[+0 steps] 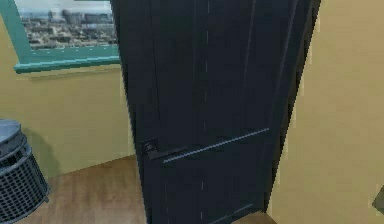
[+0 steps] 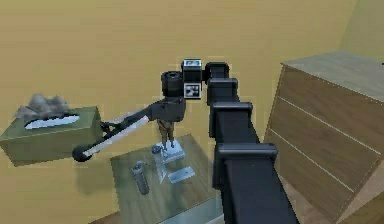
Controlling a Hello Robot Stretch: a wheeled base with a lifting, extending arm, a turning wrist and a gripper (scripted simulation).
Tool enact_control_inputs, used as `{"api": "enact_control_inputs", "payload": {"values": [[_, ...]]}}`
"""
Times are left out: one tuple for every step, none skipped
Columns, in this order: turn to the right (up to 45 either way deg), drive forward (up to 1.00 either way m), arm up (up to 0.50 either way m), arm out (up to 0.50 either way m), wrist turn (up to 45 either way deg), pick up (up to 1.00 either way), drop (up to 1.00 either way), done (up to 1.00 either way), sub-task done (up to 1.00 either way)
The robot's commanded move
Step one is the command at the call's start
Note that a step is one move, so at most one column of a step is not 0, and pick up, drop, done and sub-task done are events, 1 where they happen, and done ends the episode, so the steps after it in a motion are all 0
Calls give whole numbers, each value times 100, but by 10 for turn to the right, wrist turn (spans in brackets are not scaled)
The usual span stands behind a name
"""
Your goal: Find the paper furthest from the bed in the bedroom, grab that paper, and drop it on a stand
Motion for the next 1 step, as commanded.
{"api": "enact_control_inputs", "payload": {"values": [[0,0,0,0,450,0,0,0,0]]}}
